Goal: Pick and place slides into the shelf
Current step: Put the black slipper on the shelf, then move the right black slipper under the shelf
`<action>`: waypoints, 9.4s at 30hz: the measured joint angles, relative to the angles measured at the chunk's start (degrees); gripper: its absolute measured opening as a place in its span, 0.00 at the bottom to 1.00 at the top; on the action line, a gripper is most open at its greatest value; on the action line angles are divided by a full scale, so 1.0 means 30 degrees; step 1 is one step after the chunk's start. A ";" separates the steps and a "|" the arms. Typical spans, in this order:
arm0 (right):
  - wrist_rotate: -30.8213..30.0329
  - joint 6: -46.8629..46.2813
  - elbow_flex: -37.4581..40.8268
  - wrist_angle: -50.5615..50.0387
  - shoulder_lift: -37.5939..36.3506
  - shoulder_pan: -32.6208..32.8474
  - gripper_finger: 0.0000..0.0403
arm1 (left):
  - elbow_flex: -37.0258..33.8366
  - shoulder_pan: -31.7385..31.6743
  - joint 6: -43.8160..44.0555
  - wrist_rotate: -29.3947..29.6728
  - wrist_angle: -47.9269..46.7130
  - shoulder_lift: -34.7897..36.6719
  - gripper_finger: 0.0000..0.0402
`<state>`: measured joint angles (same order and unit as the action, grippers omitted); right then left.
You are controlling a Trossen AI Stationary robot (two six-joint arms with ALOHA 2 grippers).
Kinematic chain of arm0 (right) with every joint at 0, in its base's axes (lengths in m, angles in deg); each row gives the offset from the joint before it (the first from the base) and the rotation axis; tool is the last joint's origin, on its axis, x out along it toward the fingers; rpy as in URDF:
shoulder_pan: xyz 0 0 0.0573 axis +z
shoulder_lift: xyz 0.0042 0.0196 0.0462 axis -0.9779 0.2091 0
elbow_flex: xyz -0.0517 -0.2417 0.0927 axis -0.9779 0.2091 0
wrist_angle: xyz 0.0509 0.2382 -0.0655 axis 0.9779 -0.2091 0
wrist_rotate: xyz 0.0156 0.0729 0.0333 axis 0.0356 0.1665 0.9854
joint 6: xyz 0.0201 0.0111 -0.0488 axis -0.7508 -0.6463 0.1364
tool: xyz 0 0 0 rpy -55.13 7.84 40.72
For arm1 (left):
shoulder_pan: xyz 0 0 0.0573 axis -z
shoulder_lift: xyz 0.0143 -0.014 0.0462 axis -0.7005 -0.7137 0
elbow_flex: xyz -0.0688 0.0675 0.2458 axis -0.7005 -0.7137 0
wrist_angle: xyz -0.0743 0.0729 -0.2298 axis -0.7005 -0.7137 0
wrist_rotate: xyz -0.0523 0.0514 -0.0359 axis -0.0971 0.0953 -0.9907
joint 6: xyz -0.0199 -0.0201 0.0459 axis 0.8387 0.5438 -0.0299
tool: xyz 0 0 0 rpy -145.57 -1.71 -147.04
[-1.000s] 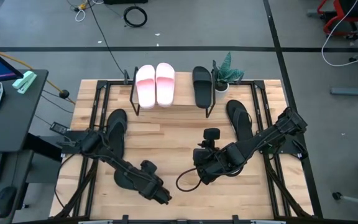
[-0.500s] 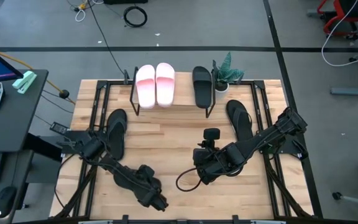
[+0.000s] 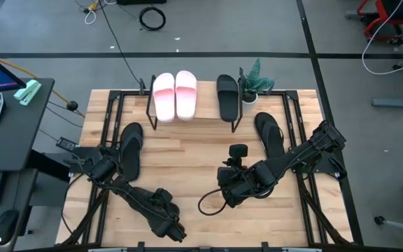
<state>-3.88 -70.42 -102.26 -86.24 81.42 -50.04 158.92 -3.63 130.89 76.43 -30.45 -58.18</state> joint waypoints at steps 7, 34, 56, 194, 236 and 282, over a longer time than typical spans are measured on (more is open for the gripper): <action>-0.0010 -0.1472 0.0000 -0.0598 0.0000 0.0150 0.28 | 0.1122 0.0036 -0.2768 0.1633 -0.0017 -0.0007 0.02; 0.2082 -1.6317 0.1559 -0.7227 -0.0277 0.6390 0.27 | 1.0163 -0.5587 -2.0056 2.2365 0.0064 -0.0015 0.02; 0.2100 -1.7717 0.1566 -0.7293 -0.0277 0.8985 0.27 | 1.1040 -1.4955 -3.6034 2.1554 0.7642 0.0000 0.02; 0.0022 -1.8364 0.1574 -0.7286 -0.0262 0.8893 0.27 | 1.1850 -1.7419 -2.6884 1.2326 -0.0005 -0.0656 0.01; -0.1467 -2.5797 0.7506 -0.6330 -0.0313 0.8039 0.27 | 1.1857 -0.7325 -2.1488 1.0086 0.0045 0.5297 0.09; 0.2119 -1.6234 2.2090 0.7982 -1.2541 -0.9798 0.27 | 1.1842 0.0437 -1.8718 1.2865 0.0043 0.5260 0.02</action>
<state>2.47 -119.12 -35.99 -62.30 43.79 -79.43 194.45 -2.32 74.73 115.03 -30.32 -42.40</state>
